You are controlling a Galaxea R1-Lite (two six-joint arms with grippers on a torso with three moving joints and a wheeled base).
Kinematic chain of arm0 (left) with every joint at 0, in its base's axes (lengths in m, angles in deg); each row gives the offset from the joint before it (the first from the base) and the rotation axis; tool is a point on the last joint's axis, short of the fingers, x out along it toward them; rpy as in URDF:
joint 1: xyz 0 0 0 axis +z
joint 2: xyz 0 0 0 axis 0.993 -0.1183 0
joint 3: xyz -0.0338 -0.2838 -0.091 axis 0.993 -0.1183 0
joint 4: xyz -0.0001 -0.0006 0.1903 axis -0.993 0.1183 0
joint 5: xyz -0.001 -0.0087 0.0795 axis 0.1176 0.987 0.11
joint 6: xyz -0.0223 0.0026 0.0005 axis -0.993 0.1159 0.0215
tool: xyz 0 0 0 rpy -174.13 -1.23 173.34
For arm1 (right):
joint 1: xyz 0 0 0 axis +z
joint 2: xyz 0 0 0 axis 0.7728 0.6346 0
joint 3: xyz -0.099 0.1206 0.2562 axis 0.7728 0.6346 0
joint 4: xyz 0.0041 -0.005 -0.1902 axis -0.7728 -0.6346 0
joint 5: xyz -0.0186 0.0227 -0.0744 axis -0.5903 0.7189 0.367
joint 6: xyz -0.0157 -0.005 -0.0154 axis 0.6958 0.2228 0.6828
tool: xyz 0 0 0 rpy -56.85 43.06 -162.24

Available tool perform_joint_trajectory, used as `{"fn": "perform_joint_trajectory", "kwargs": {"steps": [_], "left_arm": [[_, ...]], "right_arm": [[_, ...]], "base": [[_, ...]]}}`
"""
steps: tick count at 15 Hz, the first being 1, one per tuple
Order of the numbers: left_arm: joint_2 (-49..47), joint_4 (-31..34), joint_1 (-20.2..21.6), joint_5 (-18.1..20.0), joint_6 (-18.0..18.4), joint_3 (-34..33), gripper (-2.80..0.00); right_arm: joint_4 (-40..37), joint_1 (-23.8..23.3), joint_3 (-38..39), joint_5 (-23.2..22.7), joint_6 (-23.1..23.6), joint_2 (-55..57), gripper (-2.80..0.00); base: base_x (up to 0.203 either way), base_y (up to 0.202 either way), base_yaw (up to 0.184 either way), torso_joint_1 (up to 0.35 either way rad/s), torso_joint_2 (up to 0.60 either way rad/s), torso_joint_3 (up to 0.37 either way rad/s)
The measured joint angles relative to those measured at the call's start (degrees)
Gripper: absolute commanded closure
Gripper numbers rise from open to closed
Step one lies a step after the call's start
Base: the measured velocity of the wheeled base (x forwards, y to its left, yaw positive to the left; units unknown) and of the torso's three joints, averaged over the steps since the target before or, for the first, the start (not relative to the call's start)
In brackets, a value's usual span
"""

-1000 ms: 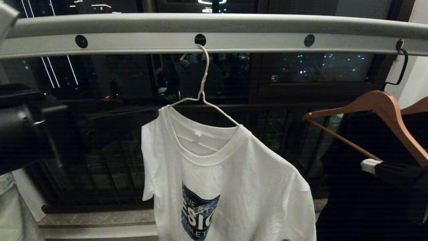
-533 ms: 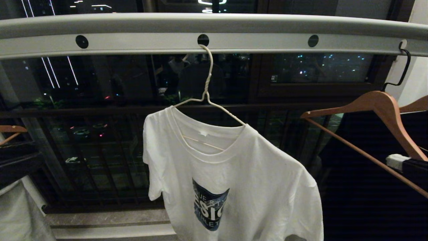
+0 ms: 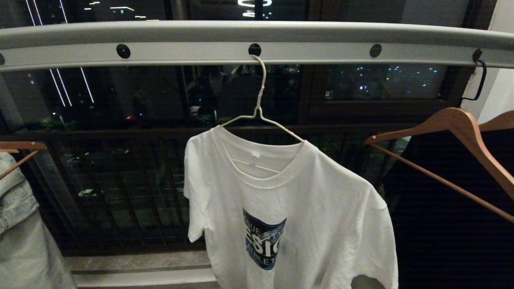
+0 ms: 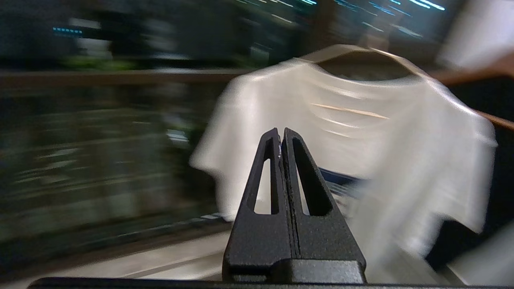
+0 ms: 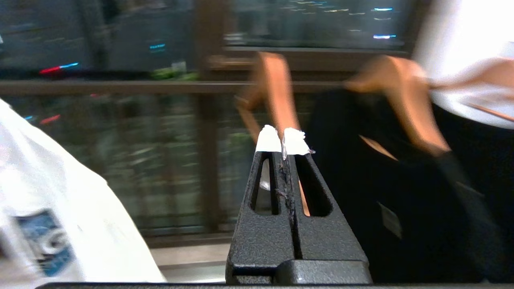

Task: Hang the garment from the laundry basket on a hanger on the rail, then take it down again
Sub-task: Take the clothes off the clothes rack

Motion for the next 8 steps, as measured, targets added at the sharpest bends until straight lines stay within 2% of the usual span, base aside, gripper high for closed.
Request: {"fn": "perform_joint_trajectory", "kwargs": {"steps": [2,5,8], "left_arm": [[3.74,2.07,3.67,0.25,-0.07,-2.69,0.00],[8.28,3.72,5.52,-0.19,0.04,-9.97,0.00],[10.01,1.56,5.85,-3.39,0.22,-15.81,0.00]], "right_arm": [[-8.48,-3.81,-2.51,0.05,0.08,-5.18,0.00],[-16.92,-6.23,-2.63,-0.19,0.24,-11.50,0.00],[-18.93,-7.29,3.45,-2.43,0.96,-16.78,0.00]], "base": [[0.000,0.000,0.000,0.000,0.00,0.000],[0.000,0.000,0.000,0.000,0.00,0.000],[0.000,0.000,0.000,0.000,0.00,0.000]]}}
